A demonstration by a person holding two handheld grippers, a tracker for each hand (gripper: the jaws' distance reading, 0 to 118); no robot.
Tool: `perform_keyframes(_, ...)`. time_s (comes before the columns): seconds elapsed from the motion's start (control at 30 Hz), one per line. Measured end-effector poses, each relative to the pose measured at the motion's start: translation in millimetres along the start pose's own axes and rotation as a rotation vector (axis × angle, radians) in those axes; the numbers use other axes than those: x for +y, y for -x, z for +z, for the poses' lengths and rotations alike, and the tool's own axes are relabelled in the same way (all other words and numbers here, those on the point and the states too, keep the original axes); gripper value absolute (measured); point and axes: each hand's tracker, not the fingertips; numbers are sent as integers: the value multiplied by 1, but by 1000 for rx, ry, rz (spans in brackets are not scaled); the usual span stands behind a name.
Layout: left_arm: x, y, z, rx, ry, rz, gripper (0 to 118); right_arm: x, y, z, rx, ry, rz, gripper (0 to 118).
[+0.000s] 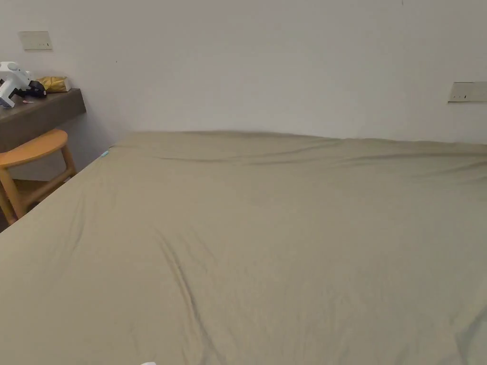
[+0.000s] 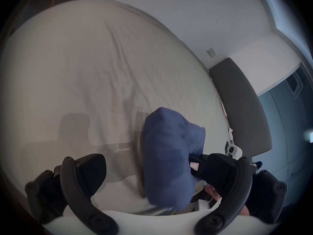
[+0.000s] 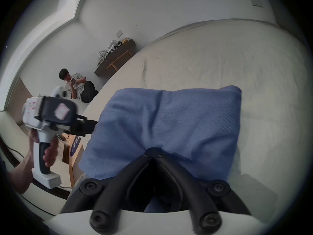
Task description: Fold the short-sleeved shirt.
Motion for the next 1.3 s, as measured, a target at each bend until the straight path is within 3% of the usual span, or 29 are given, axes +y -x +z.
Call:
perform_keyframes(0.1, 9, 6, -31, -102, 118, 85, 117, -1, -4, 6, -14, -12, 36, 2)
perform_keyframes(0.2, 9, 1, -42, -212, 68, 55, 118, 1, -16, 6, 9, -3, 18, 2)
perform_keyframes(0.33, 9, 8, -74, -352, 171, 128, 118, 2, -15, 4, 19, 0, 11, 2)
perform_keyframes(0.47, 14, 1, -69, -302, 202, 59, 113, -4, -14, 9, 19, -39, 15, 2)
perform_keyframes(0.5, 17, 0, -66, -282, 216, 80, 101, -5, -11, 12, 9, -55, 20, 2)
perform_keyframes(0.57, 18, 8, -56, -118, 164, 26, 36, -5, -7, 17, -6, -75, 23, 2)
perform_keyframes(0.6, 13, 15, -56, -127, 168, 6, 36, -5, -7, 20, 2, -89, 15, 2)
perform_keyframes(0.63, 15, 29, -58, -275, 183, 85, 36, -5, -6, 24, 17, -104, -4, 2)
perform_keyframes(0.8, 13, 37, -54, -297, 165, 172, 36, -6, -4, 50, -1, -161, -30, 2)
perform_keyframes(0.93, 38, 62, -33, -266, 164, 152, 36, 1, -3, 74, -1, -208, -31, 2)
perform_keyframes(1.0, 59, 91, -11, -295, 166, 259, 36, 8, -1, 83, 1, -224, -24, 2)
perform_keyframes(1.2, 122, 208, 83, -190, 131, 284, 36, 27, 12, 91, 10, -253, 53, 2)
perform_keyframes(1.27, 138, 232, 117, -80, 142, 256, 36, 31, 15, 88, 7, -254, 65, 2)
perform_keyframes(1.3, 139, 215, 141, -66, 162, 266, 36, 32, 16, 86, 8, -252, 67, 2)
